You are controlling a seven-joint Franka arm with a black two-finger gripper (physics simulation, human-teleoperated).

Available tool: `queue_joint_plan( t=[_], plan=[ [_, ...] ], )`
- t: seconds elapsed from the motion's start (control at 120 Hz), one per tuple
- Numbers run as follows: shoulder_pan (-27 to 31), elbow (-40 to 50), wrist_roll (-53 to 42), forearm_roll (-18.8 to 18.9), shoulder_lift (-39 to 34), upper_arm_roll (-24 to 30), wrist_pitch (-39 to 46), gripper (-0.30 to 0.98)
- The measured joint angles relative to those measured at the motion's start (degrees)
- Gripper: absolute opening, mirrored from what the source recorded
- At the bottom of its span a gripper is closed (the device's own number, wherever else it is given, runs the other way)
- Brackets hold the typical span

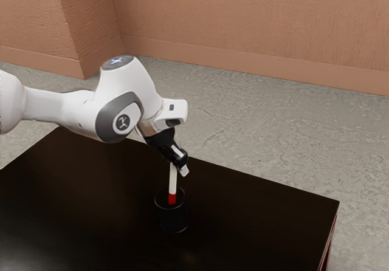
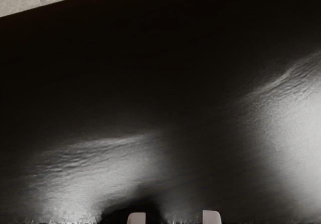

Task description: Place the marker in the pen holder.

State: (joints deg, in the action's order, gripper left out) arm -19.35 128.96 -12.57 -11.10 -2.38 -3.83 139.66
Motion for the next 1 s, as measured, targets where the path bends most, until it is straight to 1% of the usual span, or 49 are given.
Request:
queue_joint_plan(
  t=[0.258, 0.325, 0.358, 0.408, 0.683, 0.817, 0.833, 0.942, 1.0],
  plan=[
    [1.6, -0.8, -0.5, -0.1, 1.6, 0.2, 0.6, -0.03],
    [3.0, -1.7, -0.7, -0.1, 2.4, 1.1, 0.9, -0.03],
    [1.4, -2.1, -0.7, -0.1, 2.8, -0.8, 1.0, -0.03],
    [1.3, -2.4, -0.9, -0.1, 3.1, -1.3, 1.1, -0.03],
    [2.9, -2.0, -1.3, -0.3, 4.6, -1.0, 1.5, -0.03],
    [1.5, -1.5, -1.4, -0.6, 6.2, -0.7, 1.9, -0.03],
    [1.3, -1.5, -1.5, -0.7, 6.3, -0.7, 2.0, -0.01],
    [0.6, -1.6, -2.6, -1.8, 6.5, -0.5, 1.7, 0.23],
    [0.9, -1.8, -3.2, -2.1, 6.5, -0.5, 1.5, 0.34]
  ],
)
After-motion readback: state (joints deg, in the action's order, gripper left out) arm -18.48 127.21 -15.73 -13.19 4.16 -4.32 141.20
